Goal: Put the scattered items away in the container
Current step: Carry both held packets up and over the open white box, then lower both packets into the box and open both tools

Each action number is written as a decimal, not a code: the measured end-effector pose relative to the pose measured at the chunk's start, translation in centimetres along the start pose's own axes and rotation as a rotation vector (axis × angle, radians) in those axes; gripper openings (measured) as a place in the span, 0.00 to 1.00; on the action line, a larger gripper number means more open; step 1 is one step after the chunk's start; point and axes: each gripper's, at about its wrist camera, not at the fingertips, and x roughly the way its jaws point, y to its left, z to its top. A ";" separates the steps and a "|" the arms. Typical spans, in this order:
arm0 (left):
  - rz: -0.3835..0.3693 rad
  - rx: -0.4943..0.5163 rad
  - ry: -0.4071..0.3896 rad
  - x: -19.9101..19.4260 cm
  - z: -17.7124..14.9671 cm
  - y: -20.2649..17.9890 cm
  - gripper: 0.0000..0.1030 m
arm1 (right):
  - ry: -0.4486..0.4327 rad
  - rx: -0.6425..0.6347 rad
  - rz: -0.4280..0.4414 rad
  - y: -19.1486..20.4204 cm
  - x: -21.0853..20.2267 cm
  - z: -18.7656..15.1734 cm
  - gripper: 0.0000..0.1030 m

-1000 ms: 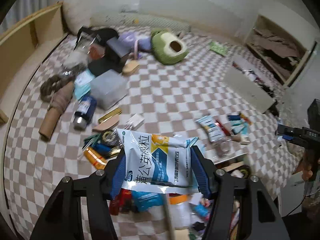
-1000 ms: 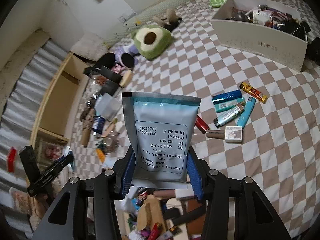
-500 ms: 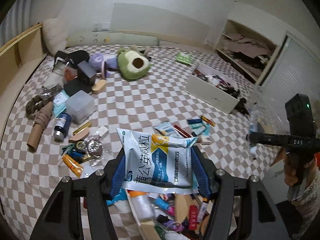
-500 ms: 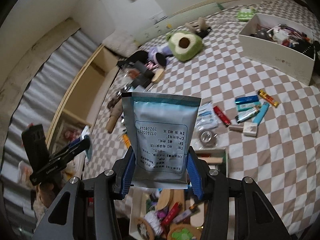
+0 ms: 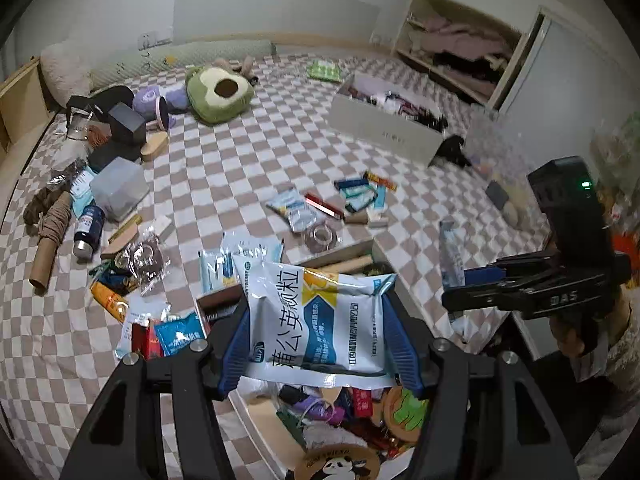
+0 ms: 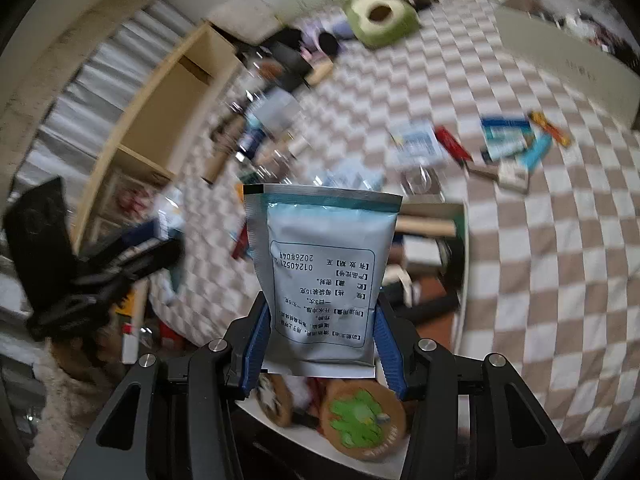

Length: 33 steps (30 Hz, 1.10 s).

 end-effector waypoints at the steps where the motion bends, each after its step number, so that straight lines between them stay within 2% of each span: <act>1: 0.000 0.000 0.010 0.3 -0.2 0.0 0.60 | 0.018 0.004 -0.013 -0.4 0.6 -0.3 0.48; 7: 0.004 0.008 0.082 2.1 -1.6 0.2 0.60 | 0.160 0.093 -0.023 -3.8 4.4 -2.0 0.48; 11: 0.006 0.023 0.118 3.1 -2.4 0.0 0.60 | 0.229 0.113 -0.039 -4.6 6.0 -3.0 0.48; 29: 0.009 0.134 0.248 7.2 -6.1 -1.2 0.60 | 0.327 0.083 -0.152 -5.7 8.8 -4.1 0.48; 31: 0.012 0.143 0.254 7.4 -6.3 -1.1 0.60 | 0.334 0.074 -0.161 -5.7 9.0 -4.2 0.60; 33: 0.013 0.145 0.256 7.6 -6.3 -0.8 0.60 | 0.333 0.064 -0.173 -5.6 9.1 -4.3 0.76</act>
